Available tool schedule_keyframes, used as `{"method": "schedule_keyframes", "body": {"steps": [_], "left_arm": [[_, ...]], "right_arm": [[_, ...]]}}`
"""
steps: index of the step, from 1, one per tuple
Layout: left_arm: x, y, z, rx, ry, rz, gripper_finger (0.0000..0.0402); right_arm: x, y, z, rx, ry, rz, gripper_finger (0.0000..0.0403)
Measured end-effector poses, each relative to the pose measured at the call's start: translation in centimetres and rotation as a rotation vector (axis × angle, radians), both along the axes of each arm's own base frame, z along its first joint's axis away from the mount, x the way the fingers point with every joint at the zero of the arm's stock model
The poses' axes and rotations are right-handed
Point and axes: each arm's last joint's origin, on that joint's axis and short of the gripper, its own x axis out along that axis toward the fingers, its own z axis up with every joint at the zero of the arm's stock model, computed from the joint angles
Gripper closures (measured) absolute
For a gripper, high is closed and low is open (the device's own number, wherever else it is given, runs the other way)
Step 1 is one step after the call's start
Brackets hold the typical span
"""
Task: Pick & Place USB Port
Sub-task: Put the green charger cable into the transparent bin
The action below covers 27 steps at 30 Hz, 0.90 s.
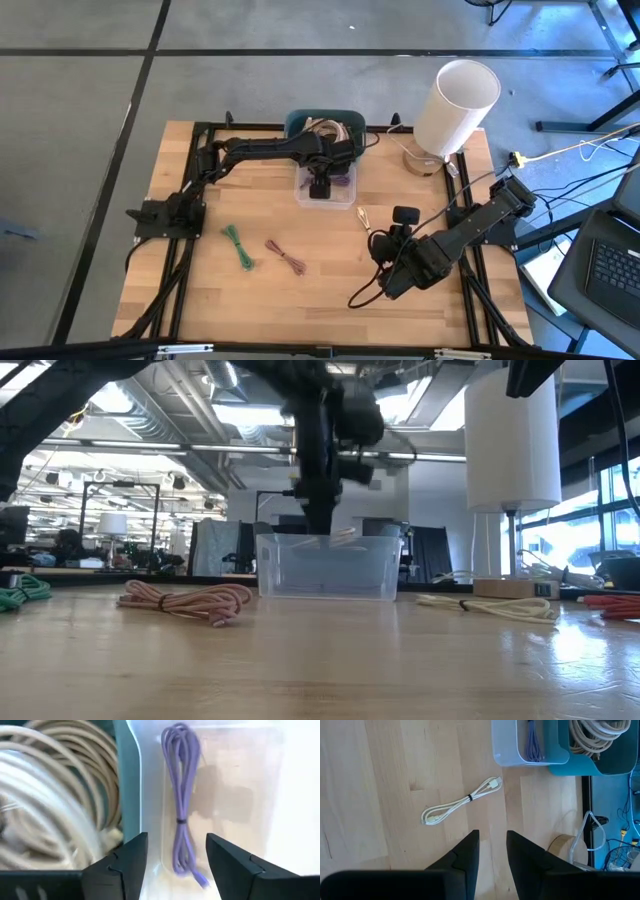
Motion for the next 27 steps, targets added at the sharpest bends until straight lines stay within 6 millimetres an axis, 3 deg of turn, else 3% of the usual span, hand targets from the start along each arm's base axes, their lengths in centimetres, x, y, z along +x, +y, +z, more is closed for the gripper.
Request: {"method": "schedule_keyframes", "body": {"steps": [4,8,13,17,22,27], "left_arm": [[-0.4,-2.1,4.3,-0.088,0.022,0.042,0.0208],[-1.9,-6.0,8.5,-0.288,0.051,0.079,0.0208],[-4.8,-12.9,13.3,-0.375,-0.034,0.064,0.0209],[-8.6,-20.0,16.3,-0.336,-0.130,0.087,0.0208],[-14.7,-28.9,17.2,-0.111,-0.390,0.226,0.0210],[-20.6,-35.8,13.7,-0.071,-0.702,0.443,0.0214]], "right_arm": [[0.0,0.1,0.0,0.019,0.012,-0.004,0.0302],[-0.3,0.5,0.0,0.017,0.015,0.018,0.0302],[-0.7,1.1,0.0,-0.018,-0.008,0.053,0.0302],[-0.9,1.4,0.1,-0.036,-0.003,0.091,0.0302],[-1.0,1.4,0.1,-0.060,-0.001,0.119,0.0302],[-0.8,1.3,0.2,-0.121,-0.031,0.140,0.0302]]}}
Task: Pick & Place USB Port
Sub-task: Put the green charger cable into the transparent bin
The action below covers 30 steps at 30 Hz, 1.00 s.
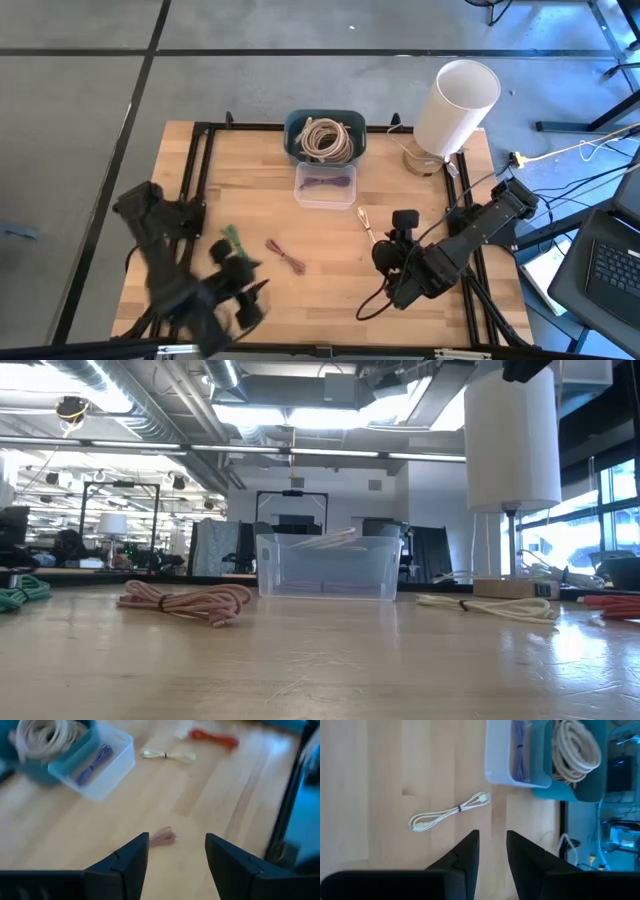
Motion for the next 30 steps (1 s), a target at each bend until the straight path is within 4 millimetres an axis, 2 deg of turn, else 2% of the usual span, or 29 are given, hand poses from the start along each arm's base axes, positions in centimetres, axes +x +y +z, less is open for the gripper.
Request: {"method": "schedule_keyframes", "body": {"steps": [2,4,8,11,19,25,28,30], "left_arm": [[-1.9,-1.5,-2.3,-0.051,-0.097,0.095,0.0215],[-3.3,-2.1,-4.9,-0.117,-0.124,0.197,0.0217],[-5.2,-1.9,-9.3,-0.203,-0.059,0.401,0.0217],[-5.6,-1.6,-11.7,-0.216,-0.002,0.452,0.0218],[-4.3,0.2,-14.6,-0.236,0.078,0.573,0.0226],[-2.1,3.1,-16.1,-0.225,0.172,0.723,0.0243],[-2.2,4.6,-16.7,-0.157,0.298,0.779,0.0253],[-2.5,5.2,-17.1,-0.117,0.351,0.795,0.0260]], "right_arm": [[0.1,-0.2,0.0,-0.011,-0.009,-0.005,0.0302],[0.3,-0.4,0.0,-0.012,-0.010,-0.015,0.0302],[0.6,-0.9,0.0,-0.010,-0.014,-0.039,0.0302],[0.8,-1.1,0.0,0.004,-0.036,-0.081,0.0302],[0.9,-1.4,0.0,0.053,-0.085,-0.182,0.0302],[1.1,-1.3,0.0,0.052,-0.097,-0.164,0.0302],[1.0,-1.4,0.1,0.019,-0.073,-0.139,0.0302],[0.4,-1.6,0.8,0.028,-0.082,-0.107,0.0303]]}}
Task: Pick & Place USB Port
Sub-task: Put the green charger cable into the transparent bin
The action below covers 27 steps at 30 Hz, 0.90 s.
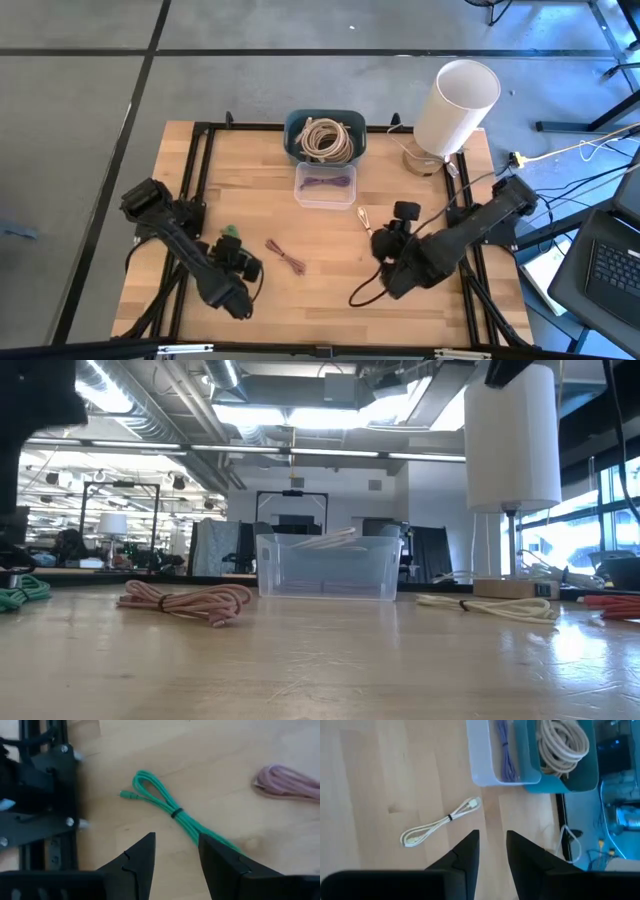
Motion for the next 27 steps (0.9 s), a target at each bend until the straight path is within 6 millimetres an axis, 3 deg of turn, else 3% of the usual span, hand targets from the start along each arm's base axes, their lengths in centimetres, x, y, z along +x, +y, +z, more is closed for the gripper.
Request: {"method": "schedule_keyframes", "body": {"steps": [3,6,8,10,13,17,21,24,27], "left_arm": [[-0.5,-0.1,-0.5,0.014,0.021,-0.040,0.0268],[-1.2,-0.7,-0.5,0.046,-0.040,-0.066,0.0276],[-1.5,-1.0,-0.4,0.090,-0.099,-0.104,0.0281],[-1.7,-1.3,-0.4,0.124,-0.148,-0.147,0.0285],[-1.7,-1.3,-0.3,0.146,-0.164,-0.169,0.0291],[-1.3,-0.9,-0.2,0.164,-0.177,-0.169,0.0298],[-0.9,-0.6,-0.3,0.161,-0.179,-0.148,0.0299],[-0.7,-0.4,-0.3,0.161,-0.180,-0.140,0.0300],[-0.6,-0.3,-0.3,0.162,-0.177,-0.135,0.0300]], "right_arm": [[-2.5,-0.3,2.4,0.041,-0.100,0.020,0.0309],[-6.6,-1.0,4.2,0.102,-0.254,0.011,0.0321],[-9.3,-1.5,4.4,0.149,-0.394,0.008,0.0331],[-10.6,-1.2,3.4,0.211,-0.577,0.046,0.0339],[-11.2,-0.8,1.2,0.195,-0.740,0.185,0.0350],[-10.5,-3.7,-0.5,0.141,-0.795,0.239,0.0364],[-11.1,-7.2,1.0,0.253,-0.882,0.362,0.0384],[-12.9,-8.9,2.9,0.360,-0.959,0.557,0.0398],[-15.0,-10.5,3.1,0.370,-0.946,0.618,0.0396]]}}
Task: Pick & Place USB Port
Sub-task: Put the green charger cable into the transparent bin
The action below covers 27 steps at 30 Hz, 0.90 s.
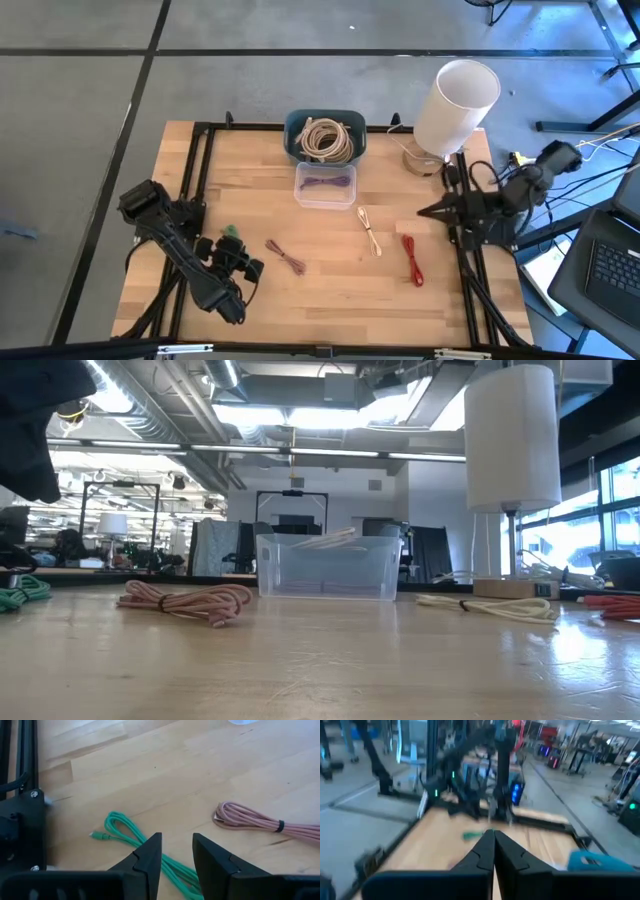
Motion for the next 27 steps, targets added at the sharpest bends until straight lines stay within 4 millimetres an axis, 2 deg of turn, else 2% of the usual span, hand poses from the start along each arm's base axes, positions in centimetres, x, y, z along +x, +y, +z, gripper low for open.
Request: {"method": "schedule_keyframes", "body": {"steps": [2,4,7,12,17,24,27], "left_arm": [[0.0,0.0,0.0,0.003,0.003,0.001,0.0298],[0.0,0.1,0.0,0.006,0.010,-0.003,0.0298],[-0.1,0.0,0.0,-0.007,0.035,0.000,0.0299],[-0.2,-0.1,-0.2,-0.047,0.117,-0.022,0.0303],[-0.4,-0.5,-0.4,-0.157,0.281,-0.052,0.0304],[-0.9,-1.1,-0.7,-0.347,0.526,-0.113,0.0304],[-1.1,-1.2,-0.7,-0.372,0.545,-0.087,0.0304]], "right_arm": [[-1.6,-1.2,-0.8,0.020,0.074,-0.019,0.0394],[-3.1,-2.3,-1.6,0.110,0.156,-0.020,0.0396],[-4.2,-2.7,-2.9,0.217,0.170,0.066,0.0399],[-4.0,-2.4,-5.6,0.170,0.135,0.138,0.0391],[-3.5,-2.0,-7.0,0.161,0.115,0.145,0.0388],[-3.4,-1.9,-7.1,0.163,0.108,0.146,0.0387],[-3.4,-1.9,-7.1,0.163,0.108,0.146,0.0387]]}}
